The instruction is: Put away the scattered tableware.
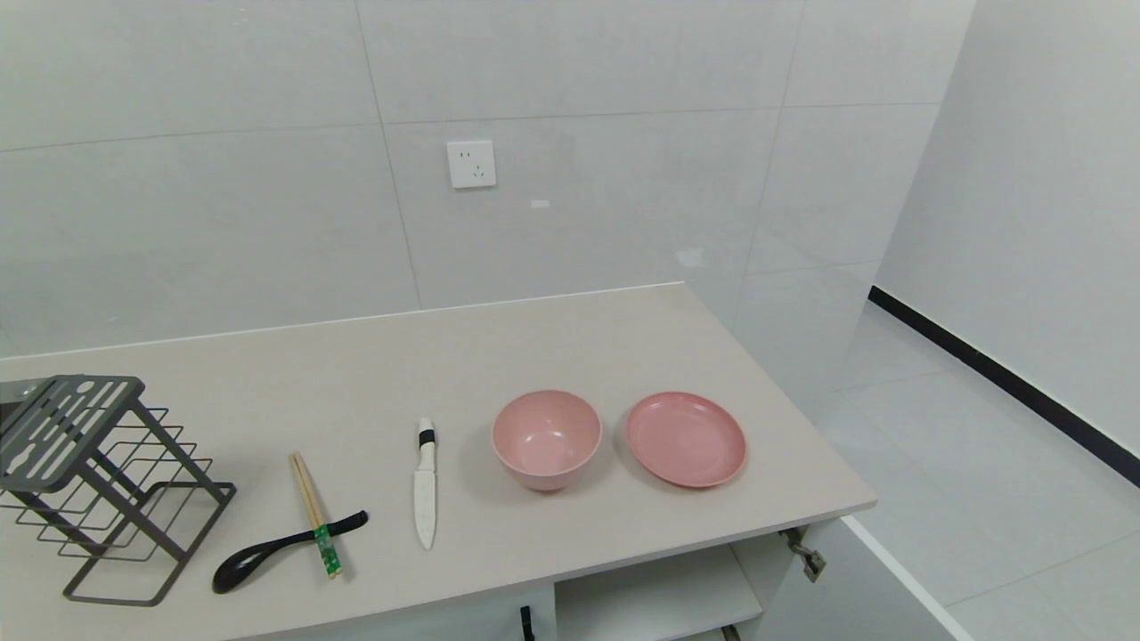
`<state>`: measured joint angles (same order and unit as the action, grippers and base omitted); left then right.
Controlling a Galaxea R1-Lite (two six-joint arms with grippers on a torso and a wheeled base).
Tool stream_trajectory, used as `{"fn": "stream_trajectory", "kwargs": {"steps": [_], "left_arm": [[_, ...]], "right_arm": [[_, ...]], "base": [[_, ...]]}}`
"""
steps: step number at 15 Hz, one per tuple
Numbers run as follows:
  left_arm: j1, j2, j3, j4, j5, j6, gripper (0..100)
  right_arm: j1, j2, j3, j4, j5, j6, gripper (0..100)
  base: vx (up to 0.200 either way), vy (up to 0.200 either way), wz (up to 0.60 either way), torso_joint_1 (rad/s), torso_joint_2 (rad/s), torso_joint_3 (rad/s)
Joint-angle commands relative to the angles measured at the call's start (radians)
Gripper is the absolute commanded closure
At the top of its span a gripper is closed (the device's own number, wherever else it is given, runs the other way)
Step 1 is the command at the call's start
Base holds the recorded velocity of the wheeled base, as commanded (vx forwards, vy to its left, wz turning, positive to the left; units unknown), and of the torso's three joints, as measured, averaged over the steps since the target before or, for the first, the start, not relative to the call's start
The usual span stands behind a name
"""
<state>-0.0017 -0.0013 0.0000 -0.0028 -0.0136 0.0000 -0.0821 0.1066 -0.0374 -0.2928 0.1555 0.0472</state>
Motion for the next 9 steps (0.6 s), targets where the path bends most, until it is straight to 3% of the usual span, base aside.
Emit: {"fn": "stream_trajectory", "kwargs": {"steps": [1, 5, 9], "left_arm": [[0.000, 0.001, 0.000, 0.000, 0.000, 0.000, 0], [0.000, 0.001, 0.000, 0.000, 0.000, 0.000, 0], [0.000, 0.001, 0.000, 0.001, -0.002, 0.000, 0]], "right_arm": [[0.004, 0.061, -0.091, 0.086, 0.119, 0.033, 0], [0.022, 0.352, -0.154, 0.106, 0.231, 0.022, 0], [0.036, 0.467, 0.037, 0.110, 0.277, -0.049, 0]], "base": [[0.000, 0.000, 0.00, 0.000, 0.00, 0.000], [0.000, 0.000, 0.00, 0.000, 0.00, 0.000], [0.000, 0.000, 0.00, 0.000, 0.00, 0.000]]}}
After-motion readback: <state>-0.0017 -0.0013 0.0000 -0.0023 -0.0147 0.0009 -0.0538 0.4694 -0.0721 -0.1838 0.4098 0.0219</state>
